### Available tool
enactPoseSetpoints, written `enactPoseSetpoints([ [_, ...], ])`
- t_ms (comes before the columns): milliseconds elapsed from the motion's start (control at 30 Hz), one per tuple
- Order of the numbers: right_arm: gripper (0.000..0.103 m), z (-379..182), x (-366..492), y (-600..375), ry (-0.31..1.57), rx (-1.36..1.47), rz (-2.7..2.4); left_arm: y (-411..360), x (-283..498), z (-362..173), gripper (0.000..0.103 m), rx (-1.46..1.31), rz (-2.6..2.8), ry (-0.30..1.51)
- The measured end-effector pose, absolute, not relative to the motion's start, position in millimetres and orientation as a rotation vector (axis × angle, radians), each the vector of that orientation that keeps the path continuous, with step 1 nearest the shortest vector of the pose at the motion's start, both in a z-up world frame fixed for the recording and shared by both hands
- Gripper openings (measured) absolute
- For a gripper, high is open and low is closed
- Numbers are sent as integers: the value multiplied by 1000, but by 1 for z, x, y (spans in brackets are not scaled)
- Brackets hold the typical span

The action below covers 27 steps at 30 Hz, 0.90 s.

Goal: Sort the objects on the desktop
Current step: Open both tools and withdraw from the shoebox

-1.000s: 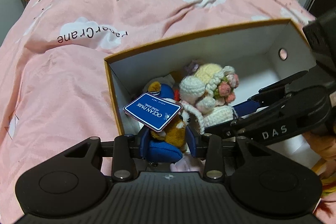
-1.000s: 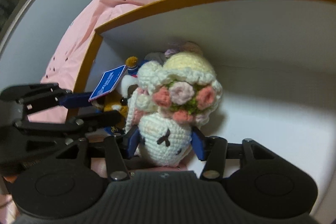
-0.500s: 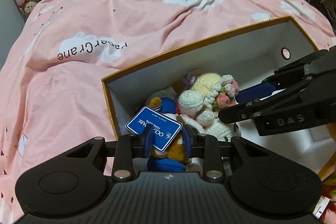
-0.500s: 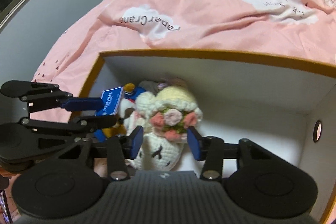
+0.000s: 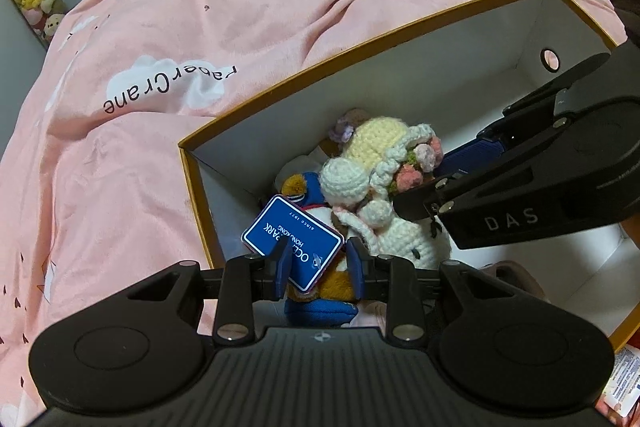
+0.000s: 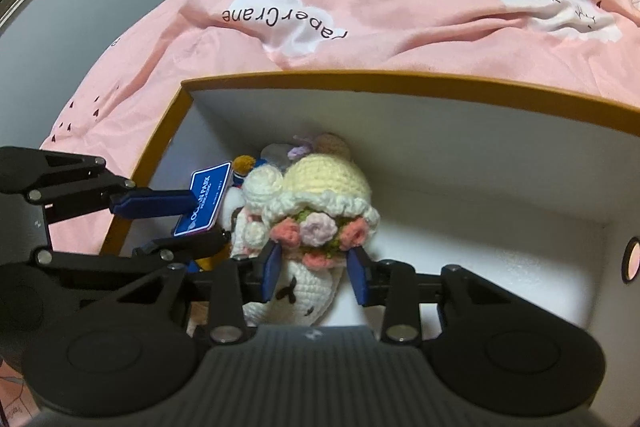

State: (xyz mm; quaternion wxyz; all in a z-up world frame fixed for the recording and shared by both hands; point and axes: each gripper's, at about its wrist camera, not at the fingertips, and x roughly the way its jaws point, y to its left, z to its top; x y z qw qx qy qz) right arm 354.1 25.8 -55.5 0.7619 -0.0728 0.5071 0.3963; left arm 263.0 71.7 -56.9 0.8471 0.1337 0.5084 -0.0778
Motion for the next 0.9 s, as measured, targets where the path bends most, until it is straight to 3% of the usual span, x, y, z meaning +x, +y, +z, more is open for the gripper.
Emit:
enactPoseSetpoints([
  [433,39,-26,333,-1,1025,-154,855,76,233,-19,34,206,-177,934],
  [600,41,0,304,-17,951,-166,870,68,204,7,34,188,-211,875],
  [667,46,12,290,-25,913,-166,883,66,189,18,34,167,-223,842],
  [900,46,48,235,-70,782,-94,893,62,134,43,34,69,-261,783],
])
